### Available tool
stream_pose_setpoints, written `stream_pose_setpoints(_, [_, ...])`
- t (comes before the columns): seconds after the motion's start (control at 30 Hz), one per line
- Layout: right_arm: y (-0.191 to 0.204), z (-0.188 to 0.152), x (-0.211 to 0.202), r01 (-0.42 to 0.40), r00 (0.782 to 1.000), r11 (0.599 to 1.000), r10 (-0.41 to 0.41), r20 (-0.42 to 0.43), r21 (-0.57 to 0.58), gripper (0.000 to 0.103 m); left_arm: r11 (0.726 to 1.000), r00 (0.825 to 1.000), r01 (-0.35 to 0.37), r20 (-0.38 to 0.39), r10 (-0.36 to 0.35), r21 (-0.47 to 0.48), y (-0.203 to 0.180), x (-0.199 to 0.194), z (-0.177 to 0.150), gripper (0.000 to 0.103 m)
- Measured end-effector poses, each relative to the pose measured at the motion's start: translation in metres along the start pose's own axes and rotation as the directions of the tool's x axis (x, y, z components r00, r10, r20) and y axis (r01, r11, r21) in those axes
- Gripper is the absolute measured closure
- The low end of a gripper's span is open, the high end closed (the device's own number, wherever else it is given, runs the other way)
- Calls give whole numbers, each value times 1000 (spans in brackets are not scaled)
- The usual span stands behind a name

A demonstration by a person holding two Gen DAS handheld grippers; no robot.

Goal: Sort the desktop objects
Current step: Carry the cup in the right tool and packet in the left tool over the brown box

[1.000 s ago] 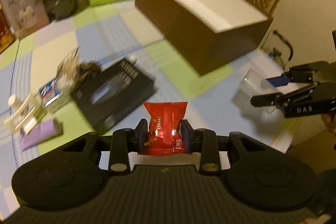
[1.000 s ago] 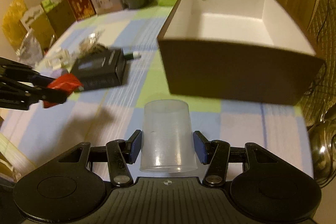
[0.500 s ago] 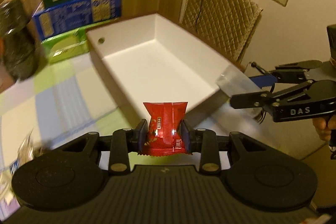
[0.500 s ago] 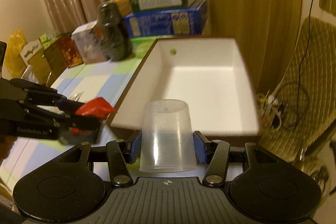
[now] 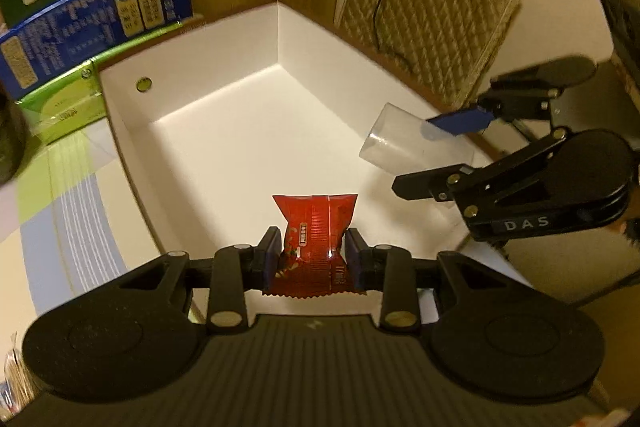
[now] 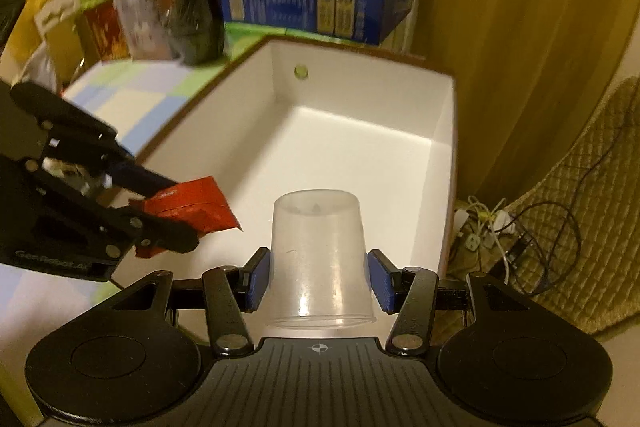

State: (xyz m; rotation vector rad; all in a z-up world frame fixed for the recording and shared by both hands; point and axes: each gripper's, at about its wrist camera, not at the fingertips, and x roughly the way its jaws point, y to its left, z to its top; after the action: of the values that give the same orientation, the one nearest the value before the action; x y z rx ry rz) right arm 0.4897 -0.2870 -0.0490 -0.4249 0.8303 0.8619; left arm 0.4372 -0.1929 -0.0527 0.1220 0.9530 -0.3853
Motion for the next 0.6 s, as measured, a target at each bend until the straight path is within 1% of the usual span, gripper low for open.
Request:
stream_pose_setpoints(0.2, [-5, 3, 26, -35, 997, 998, 31, -65, -59, 53, 1000, 997, -15, -80, 15, 8, 6, 34, 5, 74])
stream_pose_setpoints(0.3, [-5, 7, 37, -51, 994, 995, 42, -97, -87, 53, 1000, 994, -22, -111, 23, 12, 7, 45, 5, 73])
stream_pose_setpoints(0.4, [-5, 9, 44, -61, 992, 993, 49, -117, -102, 53, 999, 991, -27, -127, 30, 21, 8, 52, 6, 73])
stream_pose_setpoints(0.6, [-8, 14, 51, -80, 989, 990, 65, -132, -113, 53, 999, 989, -30, -146, 35, 38, 6, 58, 6, 74])
